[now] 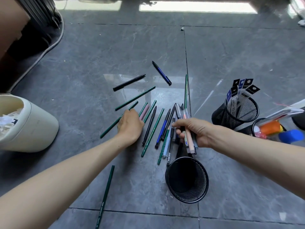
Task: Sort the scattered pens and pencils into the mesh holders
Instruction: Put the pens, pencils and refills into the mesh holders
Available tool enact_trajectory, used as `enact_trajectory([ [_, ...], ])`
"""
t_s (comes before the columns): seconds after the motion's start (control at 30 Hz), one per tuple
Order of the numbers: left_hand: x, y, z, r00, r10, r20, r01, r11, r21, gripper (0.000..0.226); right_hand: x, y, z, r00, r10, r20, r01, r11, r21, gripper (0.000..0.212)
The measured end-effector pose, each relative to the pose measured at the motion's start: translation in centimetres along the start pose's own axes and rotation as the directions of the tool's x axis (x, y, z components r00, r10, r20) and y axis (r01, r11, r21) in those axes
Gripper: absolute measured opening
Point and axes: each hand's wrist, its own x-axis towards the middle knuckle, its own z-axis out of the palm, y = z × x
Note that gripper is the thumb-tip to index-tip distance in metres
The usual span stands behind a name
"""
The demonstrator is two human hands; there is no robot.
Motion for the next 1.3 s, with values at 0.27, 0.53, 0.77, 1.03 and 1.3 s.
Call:
enact_trajectory([
  [0.27,-0.5,0.5,-1.3,0.968,0.252,-0.008,-0.246,0.950,0.194,0.013,-0.3,-0.3,-0.5,0.998,-0.012,-0.068,0.018,0.996,0.087,0.019],
  [0.53,-2.4,3.2,-3.5,0.347,0.913,-0.213,-0.884,0.394,0.251,0.009,-1.2,-0.6,-0.2,0.995,-0.057,0.083,0.048,0.993,0.109,0.056],
  [0.77,-3.4,5.5,-3.9,0.281,0.944,-0.173,-0.928,0.313,0.203,0.014,-2.3,-1.5,0.8,0.970,-0.112,0.217,0.087,0.989,0.122,0.038],
  [1.03,-6.1,4.9,-4.1,0.720,0.646,-0.254,-0.679,0.583,-0.446,0.013,-5.3,-1.5,2.0,0.901,-0.395,-0.181,0.414,0.907,0.082,0.016],
  [1.3,-8.6,4.7,-6.1,0.682,0.594,0.427,-0.045,0.617,-0.786,0.036,-10.2,2.6,5.1,0.754,-0.606,-0.253,0.607,0.790,-0.083,0.014],
])
